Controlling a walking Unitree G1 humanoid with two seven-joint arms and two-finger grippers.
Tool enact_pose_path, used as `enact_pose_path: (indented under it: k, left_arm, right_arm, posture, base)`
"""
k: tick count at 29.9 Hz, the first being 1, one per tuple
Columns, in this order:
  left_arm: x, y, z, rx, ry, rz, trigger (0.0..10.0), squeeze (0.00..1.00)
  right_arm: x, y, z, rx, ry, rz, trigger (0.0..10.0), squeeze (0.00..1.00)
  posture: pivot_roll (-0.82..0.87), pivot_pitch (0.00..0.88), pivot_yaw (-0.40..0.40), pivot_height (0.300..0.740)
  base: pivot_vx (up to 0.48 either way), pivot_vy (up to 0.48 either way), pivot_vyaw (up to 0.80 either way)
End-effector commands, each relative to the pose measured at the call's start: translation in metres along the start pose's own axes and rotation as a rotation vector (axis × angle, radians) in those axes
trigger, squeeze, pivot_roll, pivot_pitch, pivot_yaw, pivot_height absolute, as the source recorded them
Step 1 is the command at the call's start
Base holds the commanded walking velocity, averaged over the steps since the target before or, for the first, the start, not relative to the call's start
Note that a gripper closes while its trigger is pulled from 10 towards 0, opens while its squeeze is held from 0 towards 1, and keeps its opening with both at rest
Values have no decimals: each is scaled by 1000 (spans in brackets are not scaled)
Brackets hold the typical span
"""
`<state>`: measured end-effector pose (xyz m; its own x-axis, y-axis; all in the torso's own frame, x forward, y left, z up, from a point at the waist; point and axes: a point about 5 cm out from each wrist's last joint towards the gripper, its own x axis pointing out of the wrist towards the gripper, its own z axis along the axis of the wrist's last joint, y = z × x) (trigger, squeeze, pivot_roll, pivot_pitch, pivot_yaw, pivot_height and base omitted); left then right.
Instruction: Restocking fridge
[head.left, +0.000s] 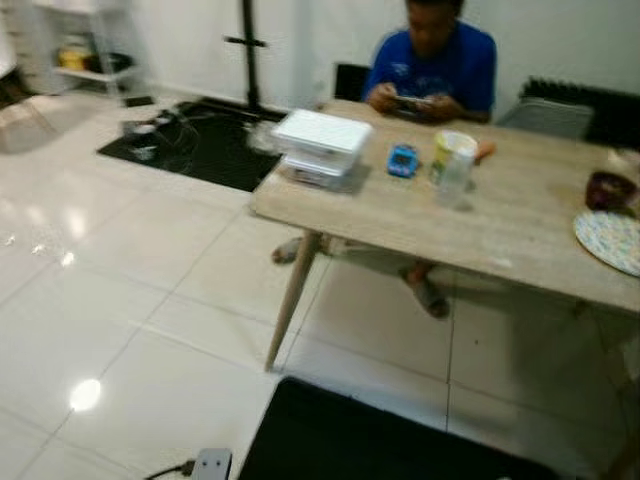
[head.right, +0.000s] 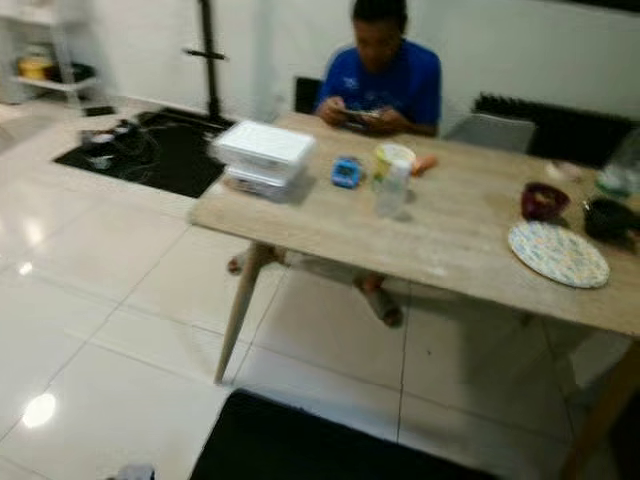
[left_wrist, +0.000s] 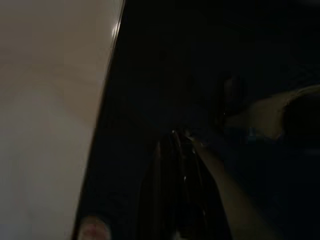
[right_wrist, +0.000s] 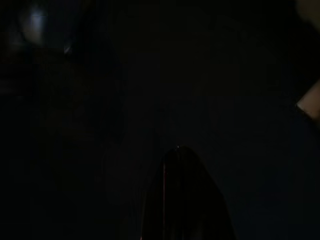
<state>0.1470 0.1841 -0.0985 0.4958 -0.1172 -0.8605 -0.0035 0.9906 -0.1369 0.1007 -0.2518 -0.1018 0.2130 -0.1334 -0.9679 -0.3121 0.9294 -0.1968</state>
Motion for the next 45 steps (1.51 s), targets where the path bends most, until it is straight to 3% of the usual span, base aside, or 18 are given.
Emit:
enact_pose_path:
  k: [1, 15, 18, 29, 45]
  left_arm:
    - [-2, 2, -12, -17, 30, 7, 10000, 0]
    - [-2, 2, -6, 11, 14, -21, 10000, 0]
    - [-2, 1, -5, 79, 24, -47, 10000, 0]
    - [-2, -2, -9, 71, 35, -43, 10000, 0]
    - [-3, 2, -12, 59, 40, -34, 10000, 0]
  right_arm:
    - [0, -2, 12, 1, -36, -8, 10000, 0]
    - [0, -2, 10, 2, -36, -10, 10000, 0]
    - [-1, -4, 16, 21, -83, -33, 10000, 0]
    - [0, -2, 21, 25, -96, -19, 10000, 0]
    - [0, 2, 22, 22, -99, -12, 10000, 0]
  posture:
    - [-81, 31, -20, 740]
    - [-78, 28, -21, 740]
    - [-78, 28, -21, 740]
    - [-73, 24, -14, 740]
    - [-71, 25, -11, 740]
  base:
    - [0, 0, -781]
    - [0, 0, -781]
    - [80, -417, -740]
    - [191, -396, 0]
    - [0, 0, 0]
